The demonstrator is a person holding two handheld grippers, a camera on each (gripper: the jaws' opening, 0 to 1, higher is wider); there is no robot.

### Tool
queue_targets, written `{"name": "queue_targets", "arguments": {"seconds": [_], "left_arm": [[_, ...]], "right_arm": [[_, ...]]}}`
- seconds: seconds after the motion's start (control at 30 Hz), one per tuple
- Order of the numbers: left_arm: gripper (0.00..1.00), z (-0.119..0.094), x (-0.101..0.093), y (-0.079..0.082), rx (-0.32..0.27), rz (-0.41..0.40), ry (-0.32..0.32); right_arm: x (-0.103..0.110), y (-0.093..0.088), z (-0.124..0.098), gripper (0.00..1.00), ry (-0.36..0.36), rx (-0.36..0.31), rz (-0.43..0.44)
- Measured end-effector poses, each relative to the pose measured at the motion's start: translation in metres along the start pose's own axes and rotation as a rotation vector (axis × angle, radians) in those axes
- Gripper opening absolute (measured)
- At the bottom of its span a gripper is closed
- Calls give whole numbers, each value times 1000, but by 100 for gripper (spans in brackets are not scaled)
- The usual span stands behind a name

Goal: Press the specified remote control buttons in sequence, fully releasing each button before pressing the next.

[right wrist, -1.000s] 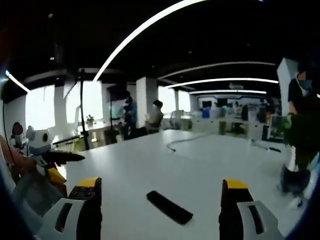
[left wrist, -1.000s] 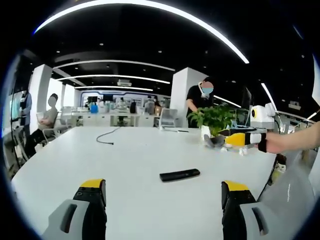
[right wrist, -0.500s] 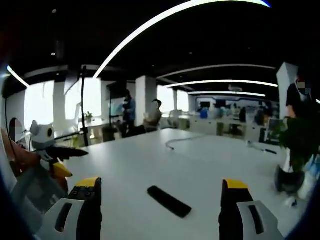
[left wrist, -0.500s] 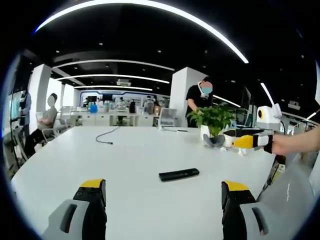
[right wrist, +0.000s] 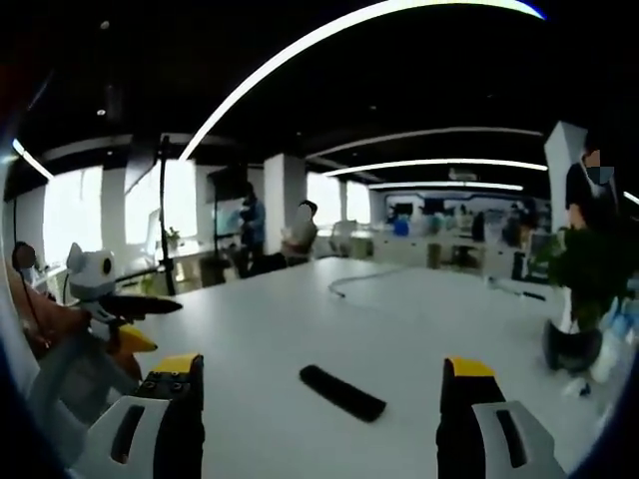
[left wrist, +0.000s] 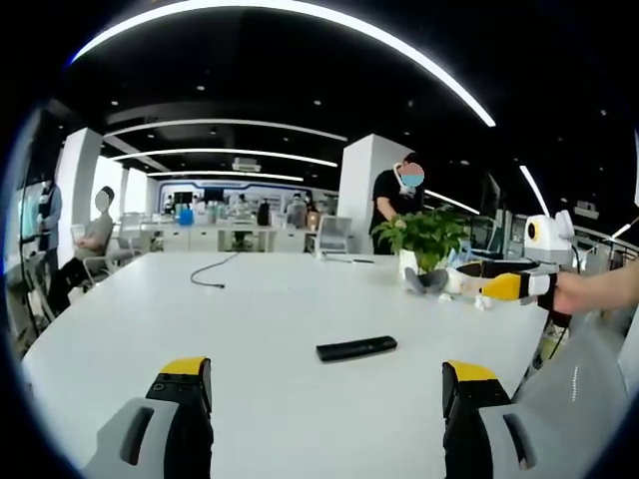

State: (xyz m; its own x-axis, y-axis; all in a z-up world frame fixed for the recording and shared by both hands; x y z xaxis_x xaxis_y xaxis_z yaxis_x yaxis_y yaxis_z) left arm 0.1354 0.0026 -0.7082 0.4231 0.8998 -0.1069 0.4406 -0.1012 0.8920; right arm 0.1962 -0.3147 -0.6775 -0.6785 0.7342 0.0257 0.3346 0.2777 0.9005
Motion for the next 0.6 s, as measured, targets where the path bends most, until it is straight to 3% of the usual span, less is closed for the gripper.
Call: {"name": "queue_targets", "arguments": {"seconds": [0.6], "left_arm": [[100, 1, -2, 0, 8, 5, -16]], "right_arm": [[7, -23, -18, 97, -38, 1, 74]]}}
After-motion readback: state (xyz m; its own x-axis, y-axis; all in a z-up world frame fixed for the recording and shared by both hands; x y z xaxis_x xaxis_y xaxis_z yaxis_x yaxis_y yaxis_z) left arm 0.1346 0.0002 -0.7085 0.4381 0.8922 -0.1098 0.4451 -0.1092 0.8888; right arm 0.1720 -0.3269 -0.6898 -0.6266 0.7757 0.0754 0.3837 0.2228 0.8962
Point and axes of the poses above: the point that each gripper's makers call its tool centre point, and the gripper's own axes: z roughly forward along the fingers, x roughly to its left, y roughly out of its top, the point moved 10 cm from there along -z, roughly backward along the fingers, and after that the axes turned 14 degrees about x, right-handed, at the moved point
